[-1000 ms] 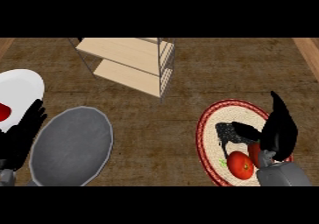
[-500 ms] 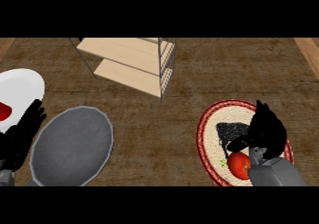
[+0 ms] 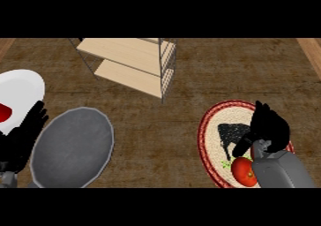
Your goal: Pick the bell pepper from the placemat and place it in the tiered shelf
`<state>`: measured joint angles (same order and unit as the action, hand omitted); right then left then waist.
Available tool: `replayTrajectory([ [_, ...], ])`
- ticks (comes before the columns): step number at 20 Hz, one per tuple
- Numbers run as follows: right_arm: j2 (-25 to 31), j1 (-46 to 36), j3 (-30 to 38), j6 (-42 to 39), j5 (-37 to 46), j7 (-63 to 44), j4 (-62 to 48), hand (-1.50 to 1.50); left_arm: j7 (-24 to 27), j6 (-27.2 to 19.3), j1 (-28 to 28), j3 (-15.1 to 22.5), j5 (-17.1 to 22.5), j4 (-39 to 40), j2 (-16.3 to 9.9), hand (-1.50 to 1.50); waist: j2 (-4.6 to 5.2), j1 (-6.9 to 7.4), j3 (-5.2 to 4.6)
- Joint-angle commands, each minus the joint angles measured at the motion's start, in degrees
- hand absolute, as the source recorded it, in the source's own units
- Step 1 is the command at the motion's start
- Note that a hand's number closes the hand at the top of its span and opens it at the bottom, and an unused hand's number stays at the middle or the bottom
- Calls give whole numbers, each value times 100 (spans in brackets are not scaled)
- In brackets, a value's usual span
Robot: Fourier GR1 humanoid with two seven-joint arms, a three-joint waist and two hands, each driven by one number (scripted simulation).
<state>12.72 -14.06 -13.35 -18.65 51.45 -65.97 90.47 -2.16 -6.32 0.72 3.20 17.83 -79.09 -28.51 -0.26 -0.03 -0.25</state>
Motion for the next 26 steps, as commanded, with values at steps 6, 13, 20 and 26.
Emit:
replayTrajectory([
  [6,-1,-15,418,-1448,-87,-1028,-18,-150,50,117,137,-96,-5,-156,-16,0,6,4,17],
  [13,-88,277,591,-1568,210,-855,162,-150,27,15,11,-53,-183,-61,181,0,14,-10,21],
  [20,28,479,1010,-1710,446,-212,235,-150,170,82,329,-133,-332,-261,255,0,15,31,24],
  [26,-183,694,1199,-1368,799,129,-126,-150,-435,126,-187,-318,-268,-231,208,0,23,1,27],
])
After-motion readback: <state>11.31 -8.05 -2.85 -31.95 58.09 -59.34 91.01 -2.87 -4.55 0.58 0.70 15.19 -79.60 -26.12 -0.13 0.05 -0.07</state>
